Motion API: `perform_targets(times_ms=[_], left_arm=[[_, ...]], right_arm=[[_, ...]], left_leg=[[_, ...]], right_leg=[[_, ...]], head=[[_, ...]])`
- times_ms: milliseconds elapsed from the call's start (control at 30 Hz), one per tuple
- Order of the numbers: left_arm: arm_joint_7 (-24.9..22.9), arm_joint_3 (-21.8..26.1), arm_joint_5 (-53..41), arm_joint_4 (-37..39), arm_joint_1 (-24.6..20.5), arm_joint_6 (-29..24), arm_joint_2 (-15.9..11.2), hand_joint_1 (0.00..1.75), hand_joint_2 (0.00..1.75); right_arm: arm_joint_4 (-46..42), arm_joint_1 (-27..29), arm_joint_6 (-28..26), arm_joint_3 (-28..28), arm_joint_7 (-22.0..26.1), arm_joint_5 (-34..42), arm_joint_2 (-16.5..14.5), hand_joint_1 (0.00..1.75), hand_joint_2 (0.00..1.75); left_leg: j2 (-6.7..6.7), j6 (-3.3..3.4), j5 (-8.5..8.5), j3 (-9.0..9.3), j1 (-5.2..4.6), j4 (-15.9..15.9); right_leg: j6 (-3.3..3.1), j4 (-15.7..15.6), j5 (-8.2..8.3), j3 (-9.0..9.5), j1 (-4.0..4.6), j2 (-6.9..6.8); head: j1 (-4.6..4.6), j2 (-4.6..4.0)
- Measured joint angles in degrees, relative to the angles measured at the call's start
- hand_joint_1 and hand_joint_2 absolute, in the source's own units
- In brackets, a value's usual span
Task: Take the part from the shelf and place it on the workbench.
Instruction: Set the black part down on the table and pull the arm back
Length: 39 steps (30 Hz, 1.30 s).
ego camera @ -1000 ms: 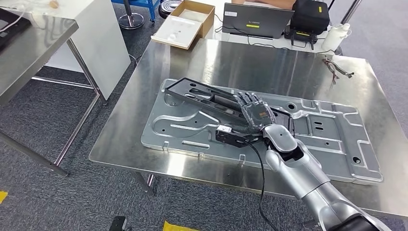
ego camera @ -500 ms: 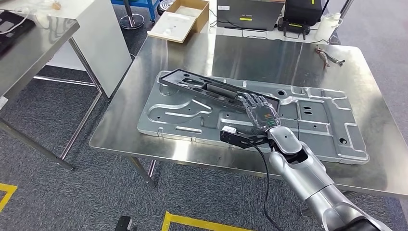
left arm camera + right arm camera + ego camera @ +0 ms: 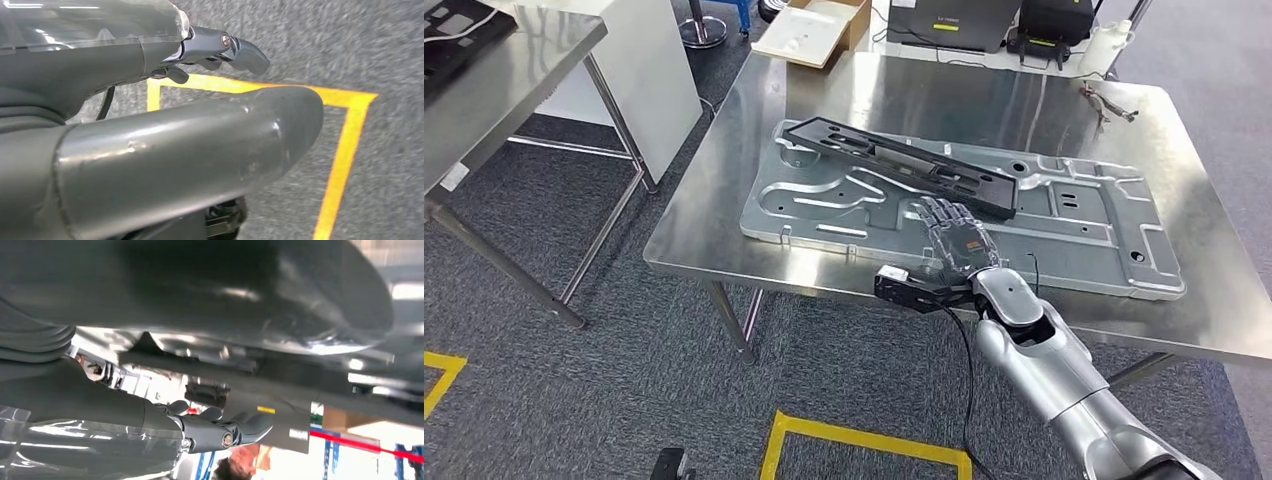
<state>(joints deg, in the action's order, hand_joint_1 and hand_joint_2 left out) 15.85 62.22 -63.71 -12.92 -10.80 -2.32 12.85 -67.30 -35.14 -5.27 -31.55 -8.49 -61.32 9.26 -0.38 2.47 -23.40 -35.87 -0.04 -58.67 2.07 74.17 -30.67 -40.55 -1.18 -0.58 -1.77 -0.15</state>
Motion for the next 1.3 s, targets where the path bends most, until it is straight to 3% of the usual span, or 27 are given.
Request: perform_targets(times_ms=[67, 133, 200, 267, 300, 400, 433, 467, 500, 567, 633, 667, 733, 767, 800, 833, 900, 933, 967, 1033, 1100, 1167, 1200, 1233, 1300], left_arm=[[0.0, 0.0, 0.0, 0.0, 0.0, 0.0, 0.0, 0.00, 0.00], [-0.1, 0.0, 0.1, 0.0, -0.1, 0.0, 0.1, 0.00, 0.00], [-0.1, 0.0, 0.1, 0.0, -0.1, 0.0, 0.2, 0.00, 0.00], [-0.2, 0.0, 0.2, 0.0, 0.0, 0.0, 0.1, 0.00, 0.00], [-0.3, 0.0, 0.3, 0.0, 0.0, -0.1, 0.1, 0.00, 0.00], [-0.4, 0.0, 0.6, 0.0, 0.1, -0.4, 0.1, 0.00, 0.00], [-0.4, 0.0, 0.7, 0.0, 0.1, -0.5, 0.1, 0.00, 0.00], [-0.4, 0.0, 0.8, 0.0, 0.1, -0.6, 0.1, 0.00, 0.00], [-0.3, 0.0, 1.0, 0.0, 0.2, -0.8, 0.1, 0.00, 0.00], [-0.2, 0.0, 1.5, 0.0, 0.2, -0.9, 0.1, 0.00, 0.00], [0.0, 0.0, 1.9, 0.0, 0.1, -1.0, 0.1, 0.00, 0.00], [0.1, 0.0, 2.1, 0.0, 0.1, -1.0, 0.0, 0.00, 0.00], [0.3, 0.1, 2.6, 0.0, 0.3, -1.1, 0.0, 0.00, 0.00], [0.4, 0.2, 2.8, 0.0, 0.4, -1.1, 0.0, 0.00, 0.00], [0.5, 0.2, 3.1, 0.0, 0.5, -1.2, 0.0, 0.00, 0.00], [0.6, 0.3, 3.4, 0.0, 0.5, -1.2, 0.0, 0.00, 0.00], [0.9, 0.5, 4.1, 0.0, 0.7, -1.4, -0.1, 0.00, 0.00], [1.2, 0.6, 4.6, 0.0, 0.9, -1.6, -0.1, 0.00, 0.00], [1.4, 0.8, 5.2, 0.0, 1.1, -1.8, -0.1, 0.00, 0.00], [2.2, 1.4, 6.6, 0.0, 1.6, -2.2, -0.1, 0.00, 0.00], [3.4, 2.5, 8.4, 0.0, 2.3, -2.4, -0.1, 0.00, 0.00], [4.5, 3.7, 9.7, 0.0, 3.1, -2.7, -0.1, 0.00, 0.00], [4.9, 4.2, 10.2, 0.0, 3.5, -2.8, -0.1, 0.00, 0.00], [5.1, 4.7, 10.6, 0.0, 3.8, -2.9, -0.1, 0.00, 0.00], [5.5, 5.8, 11.5, 0.0, 4.2, -3.2, -0.3, 0.00, 0.00]], right_arm=[[0.0, 0.2, -0.2, 0.1, 0.0, -0.1, 0.0, 0.00, 0.00], [-0.2, 0.2, -0.5, 0.2, 0.1, -0.1, 0.0, 0.00, 0.00], [-0.3, 0.2, -1.0, 0.4, 0.1, -0.1, -0.1, 0.00, 0.00], [-0.3, 0.6, -1.4, 0.5, 0.1, -0.2, -0.1, 0.00, 0.00], [-0.3, 0.9, -1.6, 0.5, 0.1, -0.2, -0.1, 0.00, 0.00], [-0.5, 2.4, -3.2, 0.5, 0.2, -1.4, 0.1, 0.00, 0.00], [-0.7, 3.3, -3.9, 0.5, 0.3, -2.1, 0.3, 0.00, 0.00], [-1.2, 4.4, -4.8, 0.5, 0.3, -3.2, 0.5, 0.00, 0.00], [-1.7, 5.6, -5.7, 0.5, 0.2, -4.4, 0.7, 0.00, 0.00], [-3.4, 8.0, -7.7, 0.4, 0.2, -7.2, 0.9, 0.00, 0.00], [-5.6, 10.4, -9.3, 0.4, 0.1, -9.8, 0.9, 0.00, 0.00], [-6.7, 11.8, -10.2, 0.3, 0.1, -10.8, 0.9, 0.00, 0.00], [-8.9, 15.0, -12.3, 0.3, 0.3, -12.3, 0.9, 0.00, 0.00], [-9.9, 16.9, -13.6, 0.3, 0.5, -12.8, 0.8, 0.00, 0.00], [-11.0, 19.1, -14.9, 0.3, 0.7, -13.1, 0.7, 0.00, 0.00], [-12.1, 21.3, -16.3, 0.3, 0.9, -13.4, 0.6, 0.00, 0.00], [-14.1, 25.7, -19.2, 0.2, 1.8, -12.9, 0.6, 0.00, 0.00], [-15.0, 27.6, -21.0, 0.3, 2.6, -11.8, 0.6, 0.00, 0.00], [-15.7, 29.6, -23.0, 0.5, 3.5, -9.6, 0.6, 0.00, 0.00], [-17.0, 34.4, -28.1, 1.6, 6.9, -1.7, 0.6, 0.00, 0.00], [-17.5, 39.7, -32.3, 4.6, 13.9, 8.5, 0.3, 0.00, 0.00], [-16.9, 43.7, -33.8, 10.2, 22.3, 15.9, -0.4, 0.00, 0.00], [-16.1, 45.1, -33.8, 13.5, 25.6, 17.9, -0.8, 0.00, 0.00], [-15.1, 46.2, -33.5, 16.8, 28.2, 18.9, -1.2, 0.00, 0.00], [-11.4, 47.4, -32.1, 23.2, 32.7, 19.5, -1.4, 0.00, 0.00]], left_leg=[[0.00, -0.12, 1.22, -1.43, -0.26, 0.0], [0.04, -0.53, 2.33, -2.22, -0.36, 0.0], [0.11, -1.18, 3.45, -2.43, -0.15, 0.4], [-0.01, -1.90, 3.98, -2.66, -0.11, 0.7], [-0.08, -2.26, 2.77, -3.11, -0.11, -0.1], [-0.04, -3.21, -5.72, -5.45, 0.28, -8.6], [0.01, -3.45, -7.35, -5.86, 0.39, -11.9], [0.01, -3.65, -7.29, -5.59, 0.50, -14.1], [0.01, -3.83, -6.03, -4.63, 0.61, -14.8], [-0.05, -4.08, -3.50, -0.24, 0.85, -11.2], [-0.38, -3.76, -5.02, 5.14, 0.74, -4.0], [-0.54, -3.31, -6.23, 6.73, 0.63, -1.5], [-0.61, -2.01, -6.49, 7.06, 0.37, 0.0], [-0.45, -1.44, -5.97, 6.82, 0.39, 0.2], [-0.33, -0.87, -5.27, 6.36, 0.39, 0.3], [-0.22, -0.38, -4.48, 5.74, 0.46, 0.5], [-0.16, 0.11, -2.98, 4.13, 0.39, 0.5], [-0.12, 0.16, -2.29, 3.22, 0.30, 0.4], [-0.06, 0.16, -1.63, 2.26, 0.18, 0.4], [0.05, 0.08, -0.41, 0.50, -0.07, 0.3], [0.04, -0.11, 0.60, -0.65, -0.32, 0.2], [0.24, -0.59, 1.50, -1.14, -0.49, 0.2], [0.48, -0.92, 1.99, -1.29, -0.51, 0.3], [0.72, -1.27, 2.59, -1.41, -0.51, 0.4], [0.78, -1.94, 2.07, -1.89, -0.46, 0.1]], right_leg=[[-1.12, -6.1, 2.13, 5.45, 0.49, -0.08], [-2.14, -13.9, 1.35, 10.78, 1.12, -0.26], [-2.54, -17.1, 0.85, 12.28, 1.58, -0.34], [-2.88, -17.8, 2.27, 11.75, 1.45, -0.46], [-3.05, -18.2, 3.15, 11.27, 1.23, -0.56], [-3.34, -18.5, 5.54, 8.79, 0.90, -0.84], [-3.32, -18.3, 6.19, 7.85, 0.88, -0.94], [-3.22, -18.1, 6.88, 6.80, 0.86, -1.03], [-3.07, -17.8, 7.53, 5.67, 0.80, -1.11], [-2.57, -16.9, 8.73, 3.33, 0.61, -1.08], [-1.85, -15.9, 9.58, 1.77, 0.57, -0.94], [-1.49, -15.7, 9.98, 1.49, 0.61, -0.90], [-0.78, -15.8, 10.88, 1.55, 0.56, -0.90], [-0.49, -15.8, 10.77, 1.44, 0.44, -0.80], [-0.23, -15.1, 9.40, 1.14, 0.31, -0.64], [-0.03, -13.4, 6.86, 0.62, 0.22, -0.43], [0.16, -7.1, -0.10, -0.66, 0.16, -0.07], [0.20, -3.6, -2.26, -1.06, 0.16, 0.01], [0.17, -0.9, -2.93, -0.96, 0.17, 0.03], [-0.22, -0.5, -0.63, 1.78, 0.27, 0.03], [-1.19, -7.1, 1.04, 8.27, 0.70, -0.17], [-2.05, -15.3, -0.44, 14.30, 1.20, -0.42], [-2.28, -17.7, -1.15, 15.70, 1.41, -0.43], [-2.43, -18.8, -1.21, 15.88, 1.48, -0.36], [-2.75, -19.4, 0.10, 14.89, 1.16, -0.41]], head=[[-0.01, 0.00], [-0.01, 0.00], [-0.01, 0.00], [-0.01, 0.00], [-0.01, 0.00], [-0.01, 0.00], [-0.01, 0.00], [-0.01, 0.00], [-0.02, 0.00], [-0.02, 0.00], [-0.03, 0.00], [-0.02, 0.00], [0.01, 0.00], [0.01, 0.00], [0.01, 0.00], [0.02, 0.00], [0.01, 0.00], [0.01, 0.00], [0.00, 0.00], [0.00, 0.00], [0.00, 0.00], [0.00, 0.00], [-0.01, 0.00], [-0.01, 0.00], [0.00, 0.00]])
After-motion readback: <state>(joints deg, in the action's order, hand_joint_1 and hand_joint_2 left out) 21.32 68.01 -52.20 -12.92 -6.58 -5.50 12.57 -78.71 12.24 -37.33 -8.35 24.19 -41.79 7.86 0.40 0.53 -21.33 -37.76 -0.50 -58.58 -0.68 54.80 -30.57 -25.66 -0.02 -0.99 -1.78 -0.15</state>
